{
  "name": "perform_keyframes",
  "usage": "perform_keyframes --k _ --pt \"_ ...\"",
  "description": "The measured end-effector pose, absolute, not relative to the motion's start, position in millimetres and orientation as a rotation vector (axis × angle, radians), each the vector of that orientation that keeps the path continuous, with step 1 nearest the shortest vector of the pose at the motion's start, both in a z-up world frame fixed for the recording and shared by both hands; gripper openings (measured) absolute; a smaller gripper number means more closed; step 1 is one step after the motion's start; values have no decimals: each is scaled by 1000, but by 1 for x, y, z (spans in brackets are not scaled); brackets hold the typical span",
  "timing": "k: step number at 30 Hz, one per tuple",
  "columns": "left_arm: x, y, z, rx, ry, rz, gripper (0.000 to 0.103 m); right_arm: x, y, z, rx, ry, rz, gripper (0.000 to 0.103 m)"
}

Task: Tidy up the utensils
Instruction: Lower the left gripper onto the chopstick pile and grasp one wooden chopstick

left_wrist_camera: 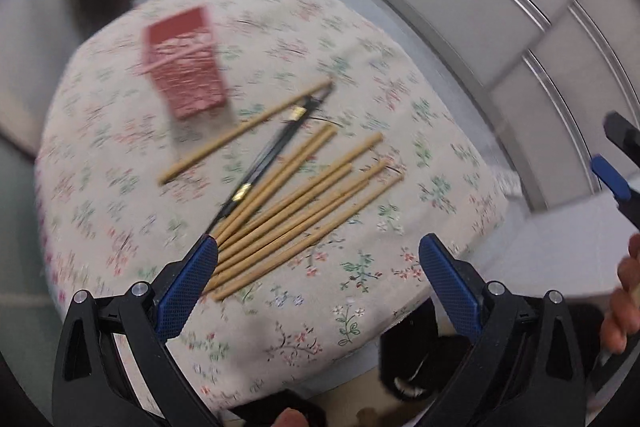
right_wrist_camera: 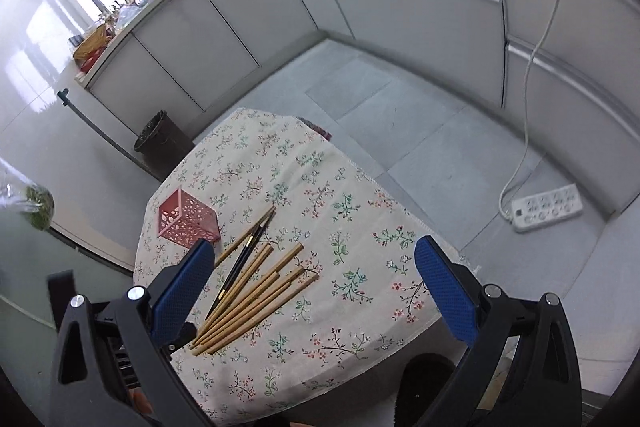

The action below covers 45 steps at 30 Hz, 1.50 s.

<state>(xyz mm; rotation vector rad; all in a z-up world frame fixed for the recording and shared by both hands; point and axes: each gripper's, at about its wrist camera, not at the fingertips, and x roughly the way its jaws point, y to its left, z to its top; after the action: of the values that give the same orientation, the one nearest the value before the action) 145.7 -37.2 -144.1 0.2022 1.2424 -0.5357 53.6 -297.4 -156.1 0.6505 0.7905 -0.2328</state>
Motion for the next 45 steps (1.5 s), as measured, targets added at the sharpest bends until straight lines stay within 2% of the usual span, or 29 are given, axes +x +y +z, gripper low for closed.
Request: perform_keyframes --k 6,11,12,13,14,16,21,25,26,36,39,42,45 --pt "187 -95 -156 352 1298 -762 96 71 -318 -185 824 875 -128 97" --pt "248 -143 -179 433 1364 -761 95 80 -323 -196 863 917 -127 97" --pt "259 -151 -184 464 1365 -742 92 84 -324 -201 882 938 -121 97" --pt "271 -159 -192 500 1377 -724 80 85 -326 -206 902 954 -111 97" --pt "281 -164 -201 521 1408 -713 64 87 -328 -212 933 976 -97 97" --pt "301 -166 -217 526 1497 -675 51 91 -331 -225 983 1017 -86 97" --pt "326 -172 -228 582 1502 -647 49 93 -339 -241 1049 1057 -86 97" --pt "331 -173 -241 679 1518 -618 28 96 -342 -238 1017 1052 -96 97" --pt "332 -173 -243 692 1517 -611 25 97 -343 -240 1021 1057 -95 97" --pt "344 -173 -253 708 1502 -606 18 97 -348 -244 1041 1073 -106 97" --pt "340 -169 -254 652 1504 -605 13 97 -347 -243 1022 1084 -115 97" --pt "334 -160 -248 619 1452 -613 8 97 -346 -241 988 1084 -160 97" --pt "323 -147 -238 581 1393 -623 7 99 -341 -243 976 1101 -186 97"
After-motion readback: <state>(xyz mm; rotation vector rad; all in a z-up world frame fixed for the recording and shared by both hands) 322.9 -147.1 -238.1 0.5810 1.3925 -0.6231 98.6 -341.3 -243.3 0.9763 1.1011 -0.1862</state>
